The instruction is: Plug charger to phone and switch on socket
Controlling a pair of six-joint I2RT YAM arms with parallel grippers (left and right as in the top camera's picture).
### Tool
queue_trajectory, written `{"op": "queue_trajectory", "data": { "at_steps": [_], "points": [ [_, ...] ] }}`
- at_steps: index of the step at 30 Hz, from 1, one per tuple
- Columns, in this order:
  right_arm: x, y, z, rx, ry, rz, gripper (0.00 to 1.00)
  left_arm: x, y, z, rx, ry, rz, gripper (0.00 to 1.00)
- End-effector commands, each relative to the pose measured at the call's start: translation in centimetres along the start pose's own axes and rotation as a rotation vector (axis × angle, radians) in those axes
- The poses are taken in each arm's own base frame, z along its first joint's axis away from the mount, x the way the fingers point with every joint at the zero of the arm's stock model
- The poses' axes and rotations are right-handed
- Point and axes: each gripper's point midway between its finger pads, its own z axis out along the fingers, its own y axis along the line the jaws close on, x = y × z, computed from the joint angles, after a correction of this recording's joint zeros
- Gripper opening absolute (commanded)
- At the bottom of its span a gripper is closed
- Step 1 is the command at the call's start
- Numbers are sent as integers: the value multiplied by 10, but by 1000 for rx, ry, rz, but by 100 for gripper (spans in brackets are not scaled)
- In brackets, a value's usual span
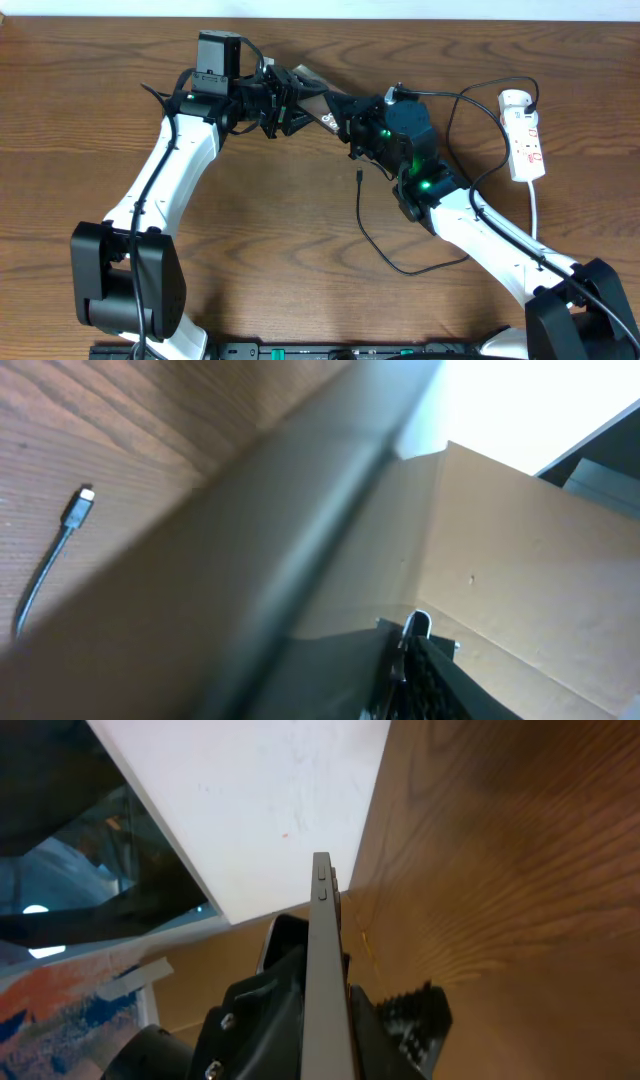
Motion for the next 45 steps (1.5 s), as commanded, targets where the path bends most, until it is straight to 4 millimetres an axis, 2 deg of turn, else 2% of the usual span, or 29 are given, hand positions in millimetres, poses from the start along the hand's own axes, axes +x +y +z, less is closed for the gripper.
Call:
{"op": "queue_trajectory", "data": {
  "at_steps": [1,5,13,15,21,33,45],
  "points": [
    [12,27,-7,-57,43,7,2,-1,-4,-2,8,-13,5,45],
    [10,19,-6,-26,38,13,1,-2,-6,-2,16,-15,6,40],
    [11,16,-6,-13,44,16,2,-2,-8,-2,22,-18,2,19],
    [12,16,-6,-13,50,16,1,-2,-8,-2,22,-18,2,8],
    [20,15,-7,-6,92,15,1,-14,-5,-3,3,-87,1,7],
    [25,12,-7,5,121,9,1,-58,5,-13,-62,-345,10,7],
    [27,12,-7,5,126,-9,2,-68,-5,-17,-39,-403,76,7]
  ]
}}
